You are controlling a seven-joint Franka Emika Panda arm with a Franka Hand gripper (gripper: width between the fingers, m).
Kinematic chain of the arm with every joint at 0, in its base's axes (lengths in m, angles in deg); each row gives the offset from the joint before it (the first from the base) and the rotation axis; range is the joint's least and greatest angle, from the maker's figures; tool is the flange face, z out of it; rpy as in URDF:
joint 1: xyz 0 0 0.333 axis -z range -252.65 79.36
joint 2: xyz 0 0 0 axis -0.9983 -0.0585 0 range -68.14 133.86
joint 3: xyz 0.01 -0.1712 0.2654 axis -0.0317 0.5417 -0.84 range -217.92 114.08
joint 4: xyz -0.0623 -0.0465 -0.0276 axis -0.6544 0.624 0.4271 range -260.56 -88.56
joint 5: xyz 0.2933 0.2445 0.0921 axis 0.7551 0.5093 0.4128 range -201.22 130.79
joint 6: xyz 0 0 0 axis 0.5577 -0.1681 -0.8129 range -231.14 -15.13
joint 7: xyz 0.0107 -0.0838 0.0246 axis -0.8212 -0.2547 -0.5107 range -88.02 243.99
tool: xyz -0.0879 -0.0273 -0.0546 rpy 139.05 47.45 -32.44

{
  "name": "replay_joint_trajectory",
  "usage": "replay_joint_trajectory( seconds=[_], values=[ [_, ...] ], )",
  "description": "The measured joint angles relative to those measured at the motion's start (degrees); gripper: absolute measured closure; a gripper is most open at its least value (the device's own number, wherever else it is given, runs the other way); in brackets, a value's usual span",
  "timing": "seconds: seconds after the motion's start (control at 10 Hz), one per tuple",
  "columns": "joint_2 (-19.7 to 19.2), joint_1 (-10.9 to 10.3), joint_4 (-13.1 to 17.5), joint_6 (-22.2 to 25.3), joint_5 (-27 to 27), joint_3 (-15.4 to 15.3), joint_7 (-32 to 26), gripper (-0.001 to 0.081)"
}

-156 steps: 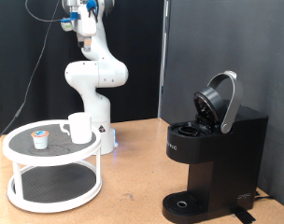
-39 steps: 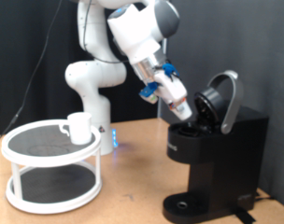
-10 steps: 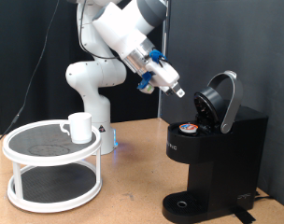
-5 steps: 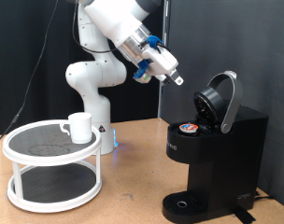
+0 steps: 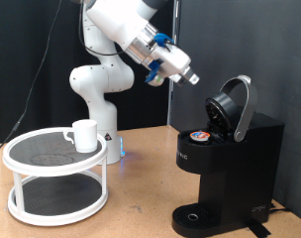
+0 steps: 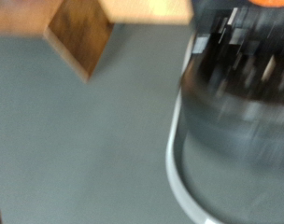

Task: Make a cup of coffee with the keurig machine

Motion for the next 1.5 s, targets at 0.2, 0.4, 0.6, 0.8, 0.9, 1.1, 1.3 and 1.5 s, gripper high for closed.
replay_joint_trajectory(
  seconds=[0.2,0.4,0.6,0.8,0.9,1.1,1.3,1.5],
  values=[
    [-0.3,-1.4,2.7,4.9,3.9,-0.4,0.5,0.0072],
    [-0.9,-2.3,5.5,8.3,3.9,-1.5,4.4,0.0072],
    [-1.4,-3.0,7.6,7.6,2.6,-4.2,7.4,0.0072],
    [-2.2,-3.3,9.6,5.3,-1.0,-7.5,11.9,0.0072],
    [-2.6,-3.5,10.6,4.5,-2.7,-9.2,14.1,0.0072],
    [-3.9,-4.0,12.8,2.9,-5.0,-12.2,17.9,0.0072],
    [-5.7,-4.3,15.1,1.0,-10.0,-15.3,22.4,0.0072],
    [-7.9,-4.6,17.2,-0.8,-13.1,-18.0,25.8,0.0072]
  ],
)
